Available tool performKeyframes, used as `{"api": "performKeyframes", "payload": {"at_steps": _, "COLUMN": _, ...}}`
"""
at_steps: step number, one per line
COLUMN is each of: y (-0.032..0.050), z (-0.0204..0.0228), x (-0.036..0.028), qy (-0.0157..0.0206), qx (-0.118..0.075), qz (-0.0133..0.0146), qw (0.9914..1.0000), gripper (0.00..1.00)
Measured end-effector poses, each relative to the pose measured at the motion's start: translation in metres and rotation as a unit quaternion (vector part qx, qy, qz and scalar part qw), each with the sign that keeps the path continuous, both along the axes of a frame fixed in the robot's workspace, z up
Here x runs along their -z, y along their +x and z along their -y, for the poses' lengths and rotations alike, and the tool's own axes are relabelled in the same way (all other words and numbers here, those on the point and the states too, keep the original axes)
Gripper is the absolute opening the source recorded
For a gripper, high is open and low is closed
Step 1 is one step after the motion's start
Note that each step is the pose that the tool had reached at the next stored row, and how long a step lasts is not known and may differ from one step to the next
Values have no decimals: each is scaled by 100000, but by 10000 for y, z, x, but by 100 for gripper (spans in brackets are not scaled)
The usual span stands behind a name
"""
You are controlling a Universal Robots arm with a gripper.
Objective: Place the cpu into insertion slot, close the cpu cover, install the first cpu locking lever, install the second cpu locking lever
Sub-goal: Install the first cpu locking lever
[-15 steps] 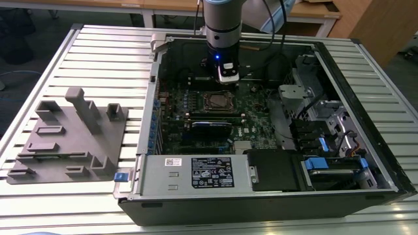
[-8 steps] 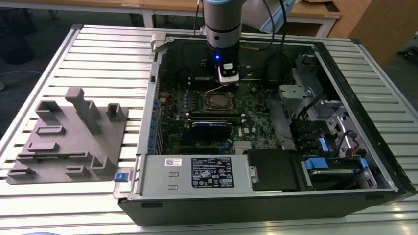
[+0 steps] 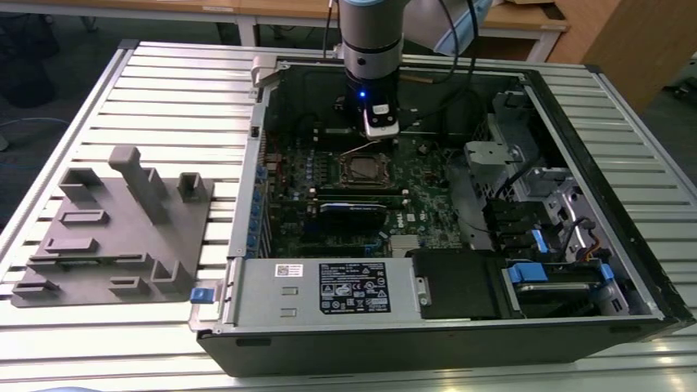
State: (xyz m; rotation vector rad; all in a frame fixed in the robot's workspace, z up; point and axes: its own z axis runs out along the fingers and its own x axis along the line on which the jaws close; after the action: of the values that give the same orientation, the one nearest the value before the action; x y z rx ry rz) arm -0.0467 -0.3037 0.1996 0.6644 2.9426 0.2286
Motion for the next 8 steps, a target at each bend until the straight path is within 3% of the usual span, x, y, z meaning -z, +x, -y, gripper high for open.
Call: {"api": "performKeyframes", "payload": {"at_steps": 8, "y": 0, "z": 0, "x": -3, "qy": 0, "qx": 5, "qz": -1, "qw": 100000, "gripper": 11}}
